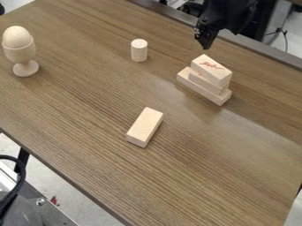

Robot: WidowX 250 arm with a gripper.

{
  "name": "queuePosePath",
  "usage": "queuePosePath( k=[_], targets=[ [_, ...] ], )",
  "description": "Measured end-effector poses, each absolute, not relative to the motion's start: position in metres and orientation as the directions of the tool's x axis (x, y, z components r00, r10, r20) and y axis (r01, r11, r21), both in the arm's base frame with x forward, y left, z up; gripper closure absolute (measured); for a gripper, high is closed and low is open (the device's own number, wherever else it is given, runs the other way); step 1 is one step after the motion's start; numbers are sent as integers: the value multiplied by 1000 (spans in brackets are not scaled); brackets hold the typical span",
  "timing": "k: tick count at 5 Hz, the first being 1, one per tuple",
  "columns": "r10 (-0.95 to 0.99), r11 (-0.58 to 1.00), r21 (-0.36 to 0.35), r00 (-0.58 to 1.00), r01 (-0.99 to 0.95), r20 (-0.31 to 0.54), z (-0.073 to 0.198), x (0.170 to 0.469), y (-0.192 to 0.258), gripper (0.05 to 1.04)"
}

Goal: Put the block on top of the tower

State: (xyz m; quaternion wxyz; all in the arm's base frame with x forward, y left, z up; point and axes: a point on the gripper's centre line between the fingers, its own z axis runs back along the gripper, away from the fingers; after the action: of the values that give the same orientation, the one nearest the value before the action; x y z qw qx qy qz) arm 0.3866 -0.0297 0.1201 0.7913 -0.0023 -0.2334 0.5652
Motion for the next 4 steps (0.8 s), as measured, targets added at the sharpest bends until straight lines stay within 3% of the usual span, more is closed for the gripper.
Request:
queuePosePath(
  k=[2,4],
  targets=[
    [872,418,-220,321,-881,370,101,370,-28,85],
    [765,632,-222,551,-743,333,106,340,-41,85]
  ],
)
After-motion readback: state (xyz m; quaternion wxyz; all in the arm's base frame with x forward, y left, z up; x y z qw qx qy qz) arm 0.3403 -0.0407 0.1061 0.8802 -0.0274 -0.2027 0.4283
